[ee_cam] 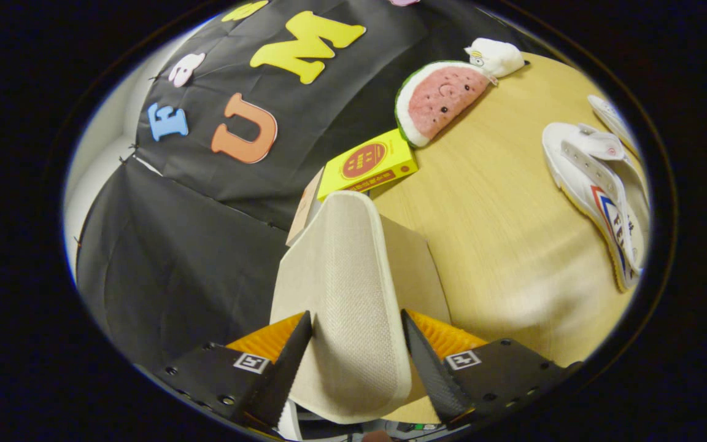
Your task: Open the storage box then place both shoes into the box .Put the left shoe in first, then the right shoe, with the right side of both shoes facing outward in a uniform manner.
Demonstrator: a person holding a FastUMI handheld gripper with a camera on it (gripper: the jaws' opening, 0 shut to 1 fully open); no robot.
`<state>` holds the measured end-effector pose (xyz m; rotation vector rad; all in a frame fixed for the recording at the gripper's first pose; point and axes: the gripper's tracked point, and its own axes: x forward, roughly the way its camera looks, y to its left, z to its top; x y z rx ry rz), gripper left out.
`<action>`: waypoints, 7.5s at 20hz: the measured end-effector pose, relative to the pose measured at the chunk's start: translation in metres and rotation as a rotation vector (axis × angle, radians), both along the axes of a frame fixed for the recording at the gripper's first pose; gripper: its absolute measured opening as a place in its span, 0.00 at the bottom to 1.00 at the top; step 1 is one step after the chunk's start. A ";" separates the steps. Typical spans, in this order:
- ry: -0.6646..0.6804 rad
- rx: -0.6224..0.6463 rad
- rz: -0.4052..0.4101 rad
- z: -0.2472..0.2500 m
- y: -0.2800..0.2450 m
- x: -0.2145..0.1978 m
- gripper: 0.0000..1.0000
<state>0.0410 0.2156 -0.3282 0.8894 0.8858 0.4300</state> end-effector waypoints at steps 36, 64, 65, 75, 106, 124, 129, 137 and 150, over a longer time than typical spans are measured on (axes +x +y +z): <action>-0.497 -0.299 0.402 0.211 0.288 -0.037 0.28; -0.531 -0.954 -0.237 0.178 -0.256 -0.042 0.96; -0.485 -0.954 -0.231 0.160 -0.275 -0.045 0.96; -0.221 -0.870 0.024 -0.013 -0.306 -0.017 0.96; 0.227 -0.527 -0.024 -0.084 -0.243 0.010 0.00; 0.034 -0.323 -0.084 0.114 -0.026 0.008 0.00; 0.038 -0.292 -0.049 0.106 0.061 0.009 0.00; 0.092 -0.325 -0.027 0.050 0.122 -0.001 0.00; 0.009 -0.487 -0.003 -0.009 0.125 0.009 0.00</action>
